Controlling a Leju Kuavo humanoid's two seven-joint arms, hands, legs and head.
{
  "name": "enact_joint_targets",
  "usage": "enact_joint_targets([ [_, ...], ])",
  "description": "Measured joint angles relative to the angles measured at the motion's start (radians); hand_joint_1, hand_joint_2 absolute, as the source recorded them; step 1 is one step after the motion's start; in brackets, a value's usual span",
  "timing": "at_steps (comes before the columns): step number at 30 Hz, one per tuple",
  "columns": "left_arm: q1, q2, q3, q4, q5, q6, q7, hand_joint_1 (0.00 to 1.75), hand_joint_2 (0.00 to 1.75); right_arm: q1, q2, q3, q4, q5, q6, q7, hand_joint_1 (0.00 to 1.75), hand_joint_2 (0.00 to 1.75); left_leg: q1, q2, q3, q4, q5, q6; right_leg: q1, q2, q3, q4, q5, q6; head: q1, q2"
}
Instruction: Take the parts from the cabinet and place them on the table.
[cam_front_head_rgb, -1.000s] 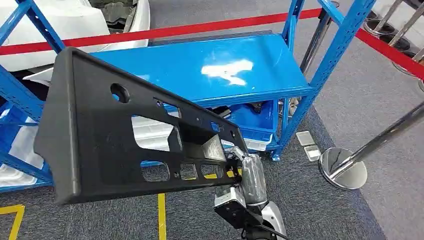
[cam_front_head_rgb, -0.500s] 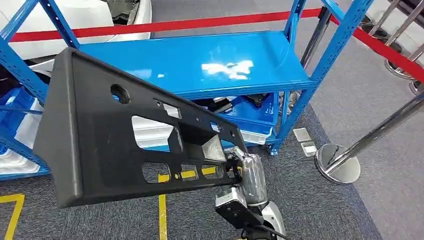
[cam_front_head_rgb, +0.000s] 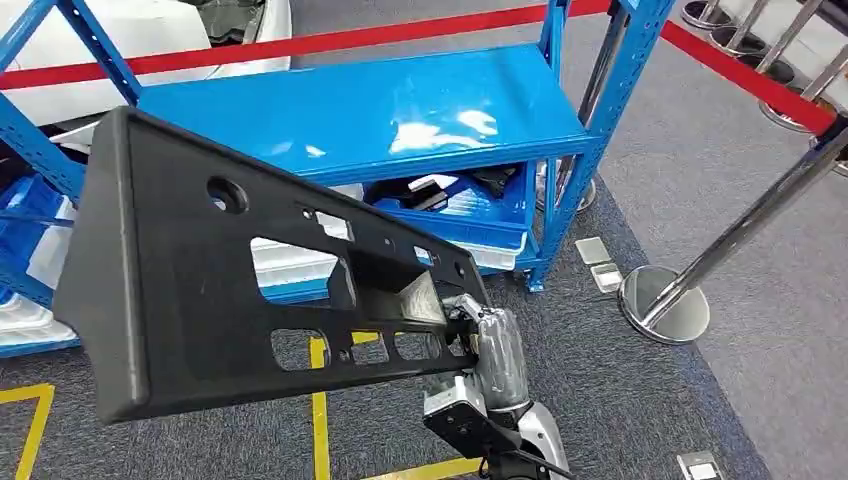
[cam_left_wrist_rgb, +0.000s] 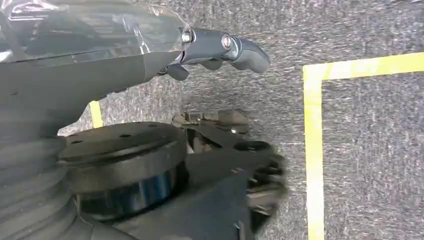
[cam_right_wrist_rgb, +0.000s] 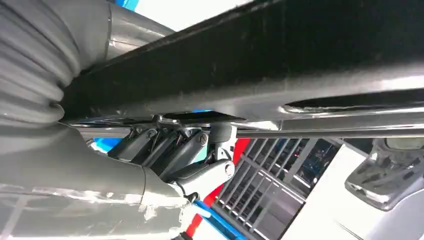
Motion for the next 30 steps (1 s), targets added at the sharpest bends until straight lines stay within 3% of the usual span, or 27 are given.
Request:
enact_joint_targets([
  [1,-0.001,0.0,0.0,0.0,0.0,0.0,0.0,0.0,1.75,0.0,0.0,0.0,0.0,0.0,0.0,0.0,1.75,1.75,-0.001,-0.001,0.062,-0.096,0.016,0.006,0.0,0.001,-0.004,0.004,0.004,0.004,0.0,0.0],
  [2,-0.003,0.0,0.0,0.0,0.0,0.0,0.0,0.0,1.75,0.0,0.0,0.0,0.0,0.0,0.0,0.0,1.75,1.75,-0.006,-0.002,0.093,-0.163,0.002,0.012,0.006,0.001,-0.01,0.01,0.007,0.01,-0.001,0.0],
  [4,-0.001,0.0,0.0,0.0,0.001,0.0,0.0,0.0,1.75,0.0,0.0,-0.001,0.0,0.0,0.0,0.0,1.75,1.75,-0.009,-0.003,0.087,-0.168,0.005,0.017,0.003,0.0,-0.013,0.008,0.019,0.022,0.001,0.0],
  [6,0.0,0.0,0.0,0.0,0.002,0.0,0.001,0.0,1.75,0.001,0.0,-0.003,0.0,0.0,0.0,0.0,1.75,1.75,-0.004,-0.002,0.078,-0.173,0.02,0.034,0.007,0.0,-0.016,0.006,0.032,0.033,0.002,0.0],
  [7,-0.003,-0.002,0.0,0.0,0.002,0.0,0.001,0.0,1.75,0.003,0.0,-0.006,0.0,0.0,0.0,0.0,1.75,1.75,0.0,0.005,0.073,-0.177,0.031,0.04,0.0,0.004,-0.022,0.021,0.007,0.036,-0.002,0.0],
  [8,-0.004,-0.002,0.0,0.0,0.002,0.0,0.001,0.0,1.75,0.002,0.0,-0.008,0.0,0.0,0.0,0.0,1.75,1.75,0.0,0.004,0.061,-0.177,0.038,0.052,0.001,0.004,-0.039,0.057,-0.04,0.039,0.007,0.0],
  [10,-0.003,-0.002,0.0,0.0,0.002,0.0,0.0,0.0,1.75,0.004,0.0,-0.01,0.0,-0.001,0.0,0.0,1.75,1.75,-0.002,0.006,0.037,-0.174,0.053,0.058,-0.003,0.004,-0.082,0.197,-0.144,0.046,0.012,0.0],
  [11,-0.002,-0.002,0.0,0.0,0.002,0.0,-0.004,0.0,1.75,0.004,0.0,-0.011,0.0,-0.003,-0.001,0.0,1.75,1.75,-0.003,0.006,0.024,-0.171,0.06,0.058,-0.004,0.004,-0.1,0.267,-0.173,0.051,0.012,0.0],
  [12,-0.001,-0.002,0.0,0.0,0.002,0.0,-0.008,0.0,1.75,0.004,0.0,-0.011,0.0,-0.005,0.0,0.0,1.75,1.75,-0.004,0.007,0.011,-0.166,0.067,0.057,-0.005,0.004,-0.102,0.304,-0.172,0.053,0.012,0.0],
  [13,-0.001,-0.002,0.0,0.0,0.002,0.0,-0.01,0.0,1.75,0.004,0.0,-0.012,0.0,-0.006,0.0,-0.001,1.75,1.75,-0.003,0.007,-0.002,-0.16,0.072,0.055,-0.005,0.004,-0.082,0.293,-0.146,0.055,0.012,0.0],
  [14,-0.001,-0.002,0.0,0.0,0.002,0.0,-0.011,0.0,1.75,0.004,0.0,-0.013,0.0,-0.006,0.0,-0.002,1.75,1.75,-0.002,0.007,-0.014,-0.153,0.074,0.053,-0.006,0.004,-0.043,0.243,-0.111,0.054,0.012,0.0],
  [15,-0.001,-0.002,0.0,0.0,0.002,0.0,-0.012,0.0,1.75,0.004,0.0,-0.013,0.0,-0.007,0.0,-0.003,1.75,1.75,-0.001,0.006,-0.023,-0.145,0.077,0.05,-0.007,0.004,0.015,0.155,-0.075,0.053,0.013,0.0],
  [16,-0.001,-0.003,0.0,0.001,0.002,0.0,-0.013,0.0,1.75,0.003,0.0,-0.014,0.0,-0.007,0.0,-0.003,1.75,1.75,-0.001,0.006,-0.031,-0.136,0.078,0.047,-0.008,0.004,0.078,0.056,-0.056,0.051,0.014,0.0],
  [17,-0.001,-0.003,0.0,0.001,0.002,0.0,-0.014,0.0,1.75,0.002,0.0,-0.014,0.0,-0.008,0.0,-0.003,1.75,1.75,-0.004,0.006,-0.038,-0.132,0.081,0.041,-0.005,0.005,0.107,0.003,-0.088,0.049,0.016,0.0],
  [20,0.0,-0.003,0.0,0.002,0.003,0.0,-0.014,0.0,1.75,0.004,0.0,-0.016,0.0,-0.008,-0.001,-0.003,1.75,1.75,-0.003,0.006,-0.044,-0.129,0.098,0.019,0.004,0.007,0.096,-0.005,-0.076,0.036,0.013,0.0],
  [21,0.0,-0.003,0.0,0.002,0.003,0.0,-0.014,0.0,1.75,0.004,0.0,-0.016,0.0,-0.008,-0.001,-0.003,1.75,1.75,-0.006,0.005,-0.045,-0.131,0.104,0.012,0.002,0.006,0.092,-0.009,-0.069,0.026,0.013,0.0],
  [22,0.0,-0.003,0.0,0.003,0.003,0.0,-0.014,0.0,1.75,0.002,0.0,-0.016,0.0,-0.007,-0.001,-0.003,1.75,1.75,-0.001,0.001,-0.049,-0.119,0.089,0.007,-0.005,0.001,0.088,-0.017,-0.057,0.017,0.013,0.0],
  [23,0.0,-0.003,0.0,0.003,0.003,0.0,-0.014,0.0,1.75,0.002,0.0,-0.016,0.0,-0.007,-0.001,-0.003,1.75,1.75,-0.001,0.0,-0.061,-0.091,0.052,0.0,-0.004,0.001,0.08,-0.017,-0.049,0.01,0.011,0.0],
  [25,0.0,-0.003,0.0,0.003,0.005,0.0,-0.014,0.0,1.75,0.003,0.0,-0.016,0.0,-0.008,-0.001,-0.003,1.75,1.75,0.001,0.0,-0.107,0.045,-0.052,-0.01,-0.002,-0.001,0.057,-0.014,-0.035,-0.001,0.002,0.0],
  [26,0.0,-0.003,0.0,0.003,0.006,0.0,-0.014,0.0,1.75,0.003,0.0,-0.016,0.0,-0.009,-0.001,-0.003,1.75,1.75,0.001,0.0,-0.127,0.115,-0.087,-0.013,-0.001,-0.002,0.046,-0.012,-0.029,-0.002,0.002,0.0],
  [27,0.001,-0.003,0.0,0.003,0.008,0.0,-0.014,0.0,1.75,0.003,0.0,-0.016,0.0,-0.009,-0.001,-0.002,1.75,1.75,0.001,0.0,-0.135,0.162,-0.097,-0.015,-0.001,-0.002,0.034,-0.009,-0.023,-0.001,0.002,0.0],
  [28,0.001,-0.003,0.0,0.003,0.009,0.0,-0.014,0.0,1.75,0.003,0.0,-0.016,0.0,-0.011,-0.001,-0.001,1.75,1.75,0.001,0.0,-0.121,0.162,-0.081,-0.015,0.0,-0.002,0.024,-0.006,-0.017,0.0,0.002,0.0],
  [29,0.001,-0.003,0.0,0.003,0.01,0.0,-0.014,0.0,1.75,0.003,0.0,-0.016,0.0,-0.012,-0.001,0.0,1.75,1.75,0.001,0.0,-0.087,0.121,-0.051,-0.013,0.0,-0.001,0.016,-0.004,-0.015,0.001,0.001,0.0],
  [30,0.001,-0.003,0.0,0.003,0.009,0.0,-0.017,0.0,1.75,0.003,0.0,-0.016,0.0,-0.012,-0.001,0.001,1.75,1.75,0.001,0.0,-0.037,0.045,-0.015,-0.01,-0.001,-0.001,0.011,-0.002,-0.011,0.003,0.002,0.0],
])
